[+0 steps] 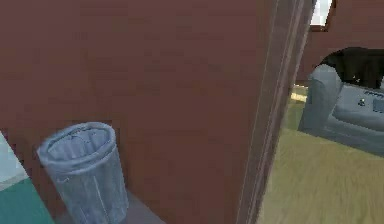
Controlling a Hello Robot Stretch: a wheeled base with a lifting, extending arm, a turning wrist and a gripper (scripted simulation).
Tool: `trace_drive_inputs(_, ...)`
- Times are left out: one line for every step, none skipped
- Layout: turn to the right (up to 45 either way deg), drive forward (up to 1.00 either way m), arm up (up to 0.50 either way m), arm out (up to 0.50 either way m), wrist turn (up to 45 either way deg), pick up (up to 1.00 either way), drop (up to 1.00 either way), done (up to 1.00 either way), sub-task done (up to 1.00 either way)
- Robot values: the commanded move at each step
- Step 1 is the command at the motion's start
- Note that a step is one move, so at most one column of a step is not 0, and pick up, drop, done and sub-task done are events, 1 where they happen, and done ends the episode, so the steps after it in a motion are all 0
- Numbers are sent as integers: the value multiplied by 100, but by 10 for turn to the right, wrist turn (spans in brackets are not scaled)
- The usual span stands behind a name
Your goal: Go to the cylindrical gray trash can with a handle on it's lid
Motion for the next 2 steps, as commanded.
trace_drive_inputs(-330, 0, 0, 0, 0, 0, 0, 0, 0)
trace_drive_inputs(0, 0, 0, 0, 0, 0, 0, 100, 0)
